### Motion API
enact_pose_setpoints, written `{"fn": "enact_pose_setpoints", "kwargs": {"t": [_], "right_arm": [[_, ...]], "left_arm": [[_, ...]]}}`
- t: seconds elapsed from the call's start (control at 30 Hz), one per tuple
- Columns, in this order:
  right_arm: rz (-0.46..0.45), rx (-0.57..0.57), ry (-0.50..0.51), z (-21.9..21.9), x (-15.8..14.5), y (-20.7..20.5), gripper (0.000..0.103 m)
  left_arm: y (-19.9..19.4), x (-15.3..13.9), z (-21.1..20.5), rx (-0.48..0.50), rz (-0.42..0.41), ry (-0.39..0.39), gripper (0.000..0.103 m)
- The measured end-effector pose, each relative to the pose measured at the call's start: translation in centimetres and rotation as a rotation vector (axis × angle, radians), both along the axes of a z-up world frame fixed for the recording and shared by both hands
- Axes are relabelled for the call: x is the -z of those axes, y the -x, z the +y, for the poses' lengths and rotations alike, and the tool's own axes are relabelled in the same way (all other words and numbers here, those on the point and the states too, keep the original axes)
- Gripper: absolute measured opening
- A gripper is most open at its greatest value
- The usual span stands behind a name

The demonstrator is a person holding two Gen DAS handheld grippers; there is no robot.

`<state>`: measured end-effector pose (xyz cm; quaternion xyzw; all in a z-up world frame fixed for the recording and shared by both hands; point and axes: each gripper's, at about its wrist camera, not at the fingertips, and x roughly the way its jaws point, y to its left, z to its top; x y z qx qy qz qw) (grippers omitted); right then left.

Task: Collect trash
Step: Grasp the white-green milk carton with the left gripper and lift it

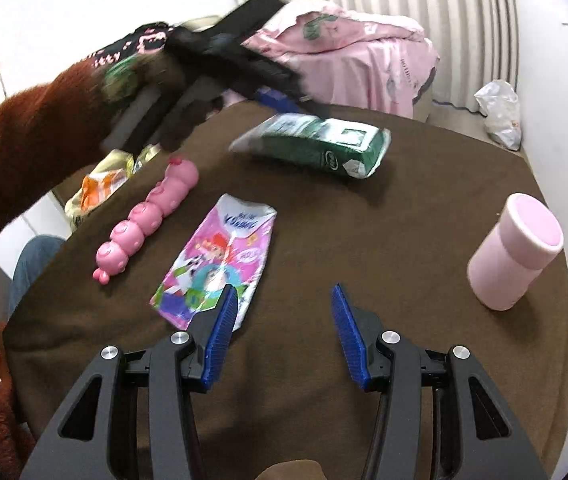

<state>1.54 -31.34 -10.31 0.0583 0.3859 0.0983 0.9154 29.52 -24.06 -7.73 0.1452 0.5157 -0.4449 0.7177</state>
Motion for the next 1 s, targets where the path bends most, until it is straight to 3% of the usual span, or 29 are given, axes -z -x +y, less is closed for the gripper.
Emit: {"fn": "enact_pose_setpoints", "kwargs": {"t": [0.1,0.17,0.37,0.43,0.47,0.53,0.57,0.63,0.77,1.0], "right_arm": [[-0.006,0.037,-0.046,-1.3,0.2,0.0,0.055],[-0.005,0.039,-0.085,-1.5,0.3,-0.1,0.055],[0.087,-0.017,-0.159,1.2,1.1,-1.7,0.055],[0.108,-0.028,-0.148,2.6,1.5,-2.4,0.051],[0.093,-0.027,-0.097,3.5,1.3,-2.5,0.036],[0.095,-0.073,-0.031,5.1,1.3,-2.8,0.026],[0.082,-0.093,0.004,5.8,1.3,-2.7,0.014],[0.065,-0.128,0.077,6.9,1.3,-2.4,0.002],[0.035,-0.132,0.041,5.5,0.7,-1.5,0.002],[0.012,0.074,-0.028,-1.7,-0.1,-0.2,0.002]], "left_arm": [[2.8,0.0,1.5,0.052,0.028,0.011,0.060],[4.9,-0.2,2.5,0.064,-0.008,0.000,0.060],[7.4,-1.5,5.2,-0.101,-0.107,0.029,0.060],[7.6,-2.1,5.7,-0.133,-0.156,0.037,0.060],[7.5,-2.4,5.8,-0.141,-0.174,0.042,0.060],[7.2,-2.7,6.1,-0.141,-0.181,0.054,0.060],[7.2,-2.8,6.1,-0.139,-0.180,0.056,0.061],[7.4,-2.9,6.2,-0.123,-0.182,0.056,0.064],[7.9,-2.6,5.1,-0.082,-0.174,0.055,0.065],[7.0,-1.6,-1.1,0.011,-0.194,-0.056,0.068]]}}
